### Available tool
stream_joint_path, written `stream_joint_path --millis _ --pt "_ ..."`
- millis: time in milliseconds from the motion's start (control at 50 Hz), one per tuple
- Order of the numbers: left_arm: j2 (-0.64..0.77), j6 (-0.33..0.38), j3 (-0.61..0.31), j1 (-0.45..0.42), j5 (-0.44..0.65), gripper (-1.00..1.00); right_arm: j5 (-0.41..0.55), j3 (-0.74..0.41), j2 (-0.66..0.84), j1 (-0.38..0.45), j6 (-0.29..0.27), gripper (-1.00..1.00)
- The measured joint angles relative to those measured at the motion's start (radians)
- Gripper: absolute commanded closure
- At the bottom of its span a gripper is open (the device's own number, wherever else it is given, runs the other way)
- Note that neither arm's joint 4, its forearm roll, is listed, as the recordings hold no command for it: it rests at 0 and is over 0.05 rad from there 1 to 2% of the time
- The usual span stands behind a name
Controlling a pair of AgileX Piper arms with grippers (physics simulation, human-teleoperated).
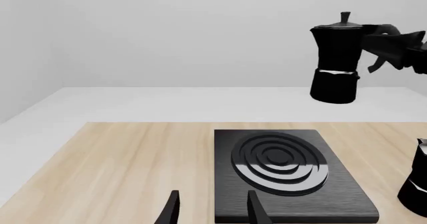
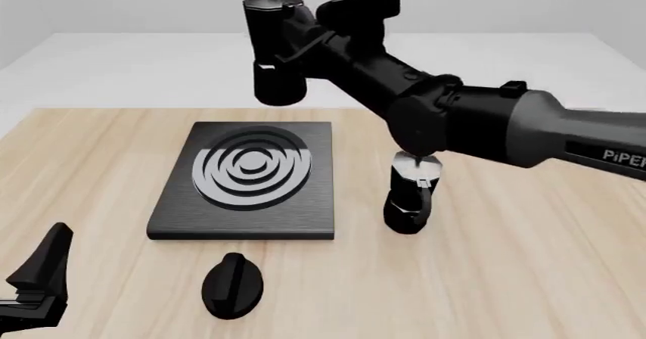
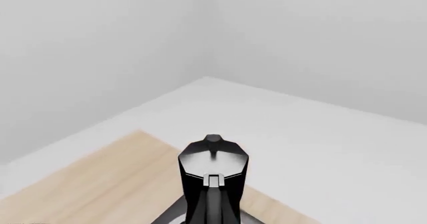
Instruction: Put the right moka pot on the stove.
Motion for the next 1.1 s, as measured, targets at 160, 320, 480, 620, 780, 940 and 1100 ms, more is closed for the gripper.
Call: stream_joint_path --millis 160,320,480,620,780,940,1100 --pt "0.0 0.0 0.0 0.0 0.0 -1.0 -0.015 -0.049 0.069 0.024 0.019 1.0" --pt "0.0 0.0 0.0 0.0 0.0 -1.0 -0.022 -0.099 0.136 0.038 0.029 1.0" --pt "0.0 0.0 0.0 0.0 0.0 -1.0 -0.026 -0.14 0.19 0.049 0.03 1.0" --pt "0.0 0.0 0.0 0.0 0.0 -1.0 -0.029 -0.167 0.236 0.048 0.042 1.0" --pt "-0.001 0.0 0.0 0.0 0.0 -1.0 -0.029 -0.19 0.278 0.048 0.053 1.0" --pt "-0.002 0.0 0.0 -0.001 0.001 -1.0 -0.024 -0.213 0.315 0.046 0.062 1.0" --pt "-0.005 -0.001 0.0 -0.001 0.002 -1.0 -0.022 -0.237 0.35 0.041 0.076 1.0"
